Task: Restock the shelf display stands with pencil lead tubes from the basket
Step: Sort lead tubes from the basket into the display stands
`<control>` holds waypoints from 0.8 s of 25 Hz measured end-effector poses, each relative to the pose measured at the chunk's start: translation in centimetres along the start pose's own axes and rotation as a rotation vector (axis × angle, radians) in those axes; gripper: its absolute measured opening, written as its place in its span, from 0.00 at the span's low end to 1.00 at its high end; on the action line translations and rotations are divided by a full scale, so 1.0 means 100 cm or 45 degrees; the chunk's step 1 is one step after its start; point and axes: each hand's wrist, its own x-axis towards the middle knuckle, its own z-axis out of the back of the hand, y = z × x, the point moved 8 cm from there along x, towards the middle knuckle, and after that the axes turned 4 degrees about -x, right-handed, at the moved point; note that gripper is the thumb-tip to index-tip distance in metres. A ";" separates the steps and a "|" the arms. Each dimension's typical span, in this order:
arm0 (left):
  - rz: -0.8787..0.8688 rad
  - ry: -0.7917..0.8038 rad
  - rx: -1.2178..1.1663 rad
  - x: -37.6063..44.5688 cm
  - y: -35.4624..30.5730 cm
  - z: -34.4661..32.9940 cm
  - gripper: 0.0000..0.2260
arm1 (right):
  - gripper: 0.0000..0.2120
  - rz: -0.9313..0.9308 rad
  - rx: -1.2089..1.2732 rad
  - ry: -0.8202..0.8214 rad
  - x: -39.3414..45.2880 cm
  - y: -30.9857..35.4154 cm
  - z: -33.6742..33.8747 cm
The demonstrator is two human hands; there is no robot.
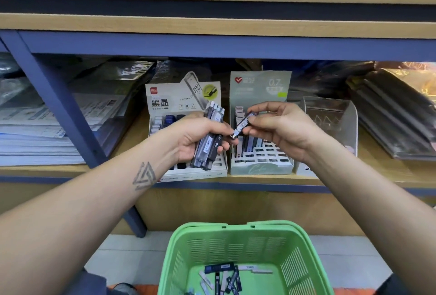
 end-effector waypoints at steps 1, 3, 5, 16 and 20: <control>-0.001 -0.002 -0.011 0.001 0.000 -0.002 0.01 | 0.08 0.016 0.002 0.012 -0.002 0.001 0.003; -0.008 -0.021 -0.046 0.002 0.000 -0.006 0.02 | 0.09 0.039 0.024 0.042 -0.005 0.003 0.010; -0.053 -0.095 -0.069 0.004 -0.004 -0.007 0.06 | 0.11 0.047 0.011 0.090 -0.010 0.003 0.015; -0.275 -0.124 0.099 0.011 -0.017 -0.077 0.12 | 0.19 0.159 -0.467 0.023 -0.048 0.009 0.067; -0.257 -0.048 0.209 0.023 -0.012 -0.112 0.12 | 0.16 0.219 -0.787 0.021 -0.059 0.016 0.084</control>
